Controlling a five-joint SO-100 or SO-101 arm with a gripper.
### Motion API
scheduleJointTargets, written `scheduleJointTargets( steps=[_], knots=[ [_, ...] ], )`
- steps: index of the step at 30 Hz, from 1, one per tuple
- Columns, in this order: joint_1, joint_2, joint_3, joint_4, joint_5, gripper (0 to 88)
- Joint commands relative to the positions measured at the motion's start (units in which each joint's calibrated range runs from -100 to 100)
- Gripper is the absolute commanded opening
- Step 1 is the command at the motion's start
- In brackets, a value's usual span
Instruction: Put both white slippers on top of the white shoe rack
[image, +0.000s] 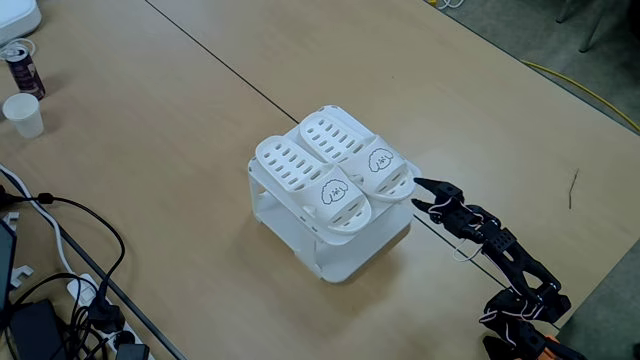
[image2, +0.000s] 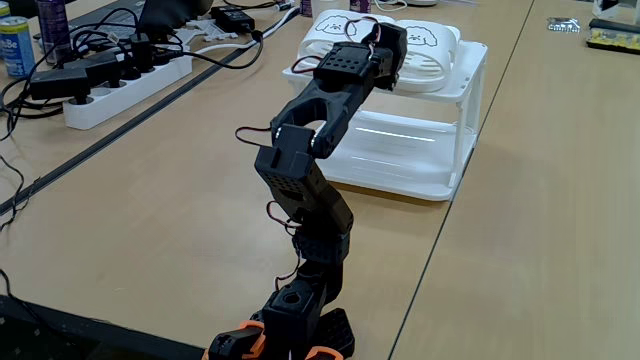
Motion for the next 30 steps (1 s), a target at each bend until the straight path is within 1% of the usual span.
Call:
scheduleJointTargets(
  steps=[1,11,30],
  knots=[
    [0.5,-1.9,-0.5,-0.6,0.4,23.7],
    [0.5,2.6,-3.7,-0.6,0.4,23.7],
    [0.5,5.8,-10.0,-0.6,0.4,23.7]
  ],
)
